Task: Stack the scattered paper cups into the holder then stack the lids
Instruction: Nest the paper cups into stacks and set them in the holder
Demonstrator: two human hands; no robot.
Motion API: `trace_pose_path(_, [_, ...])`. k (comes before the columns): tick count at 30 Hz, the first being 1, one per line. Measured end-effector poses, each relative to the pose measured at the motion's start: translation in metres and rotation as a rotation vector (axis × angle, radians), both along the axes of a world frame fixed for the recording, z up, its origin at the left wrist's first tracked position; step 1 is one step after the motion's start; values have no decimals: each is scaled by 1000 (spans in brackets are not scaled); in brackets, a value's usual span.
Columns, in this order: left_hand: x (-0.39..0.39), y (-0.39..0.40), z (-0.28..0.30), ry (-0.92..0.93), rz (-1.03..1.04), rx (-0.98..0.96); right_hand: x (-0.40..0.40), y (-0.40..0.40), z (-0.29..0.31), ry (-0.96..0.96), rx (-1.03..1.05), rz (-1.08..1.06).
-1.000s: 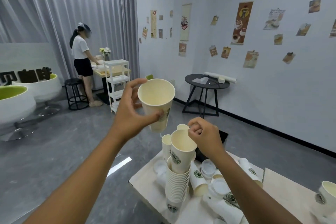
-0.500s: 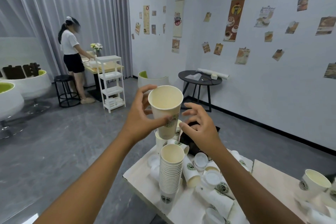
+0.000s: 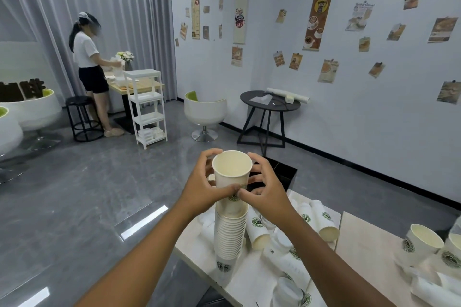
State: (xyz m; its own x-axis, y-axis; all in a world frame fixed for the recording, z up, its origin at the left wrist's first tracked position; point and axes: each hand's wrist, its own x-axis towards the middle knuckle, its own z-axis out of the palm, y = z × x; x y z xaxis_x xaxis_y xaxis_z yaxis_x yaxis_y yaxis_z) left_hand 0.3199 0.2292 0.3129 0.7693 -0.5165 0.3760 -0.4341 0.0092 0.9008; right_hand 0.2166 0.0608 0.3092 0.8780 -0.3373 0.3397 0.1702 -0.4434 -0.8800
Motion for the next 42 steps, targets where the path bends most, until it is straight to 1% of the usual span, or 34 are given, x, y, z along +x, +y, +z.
trace_pose_path(9, [6, 3, -30, -42, -7, 133, -11, -9, -31, 82, -50, -45])
trace_pose_path(14, [-4, 9, -30, -54, 14, 119, -28, -21, -43, 103, -50, -98])
trace_pose_path(18, [-29, 2, -15, -115, 32, 21, -55, -38, -64, 118, 6, -186])
trace_pose_path(22, [-61, -21, -4, -195, -69, -8, -91, -54, -83, 132, 35, -257])
trace_pose_path(26, [-83, -52, -15, -214, -178, 19, -121, -75, -100, 154, 72, -325])
trace_pose_path(30, [-98, -80, -46, -125, -229, 66, -147, -93, -114, 181, 79, -378])
trace_pose_path(34, [-119, -94, -90, -20, -268, 137, -168, -105, -135, 200, 125, -407])
trace_pose_path(38, [-138, -85, -143, 118, -226, 207, -169, -105, -160, 277, 144, -348])
trace_pose_path(42, [-145, -57, -179, 274, -116, 260, -145, -95, -176, 341, 161, -207])
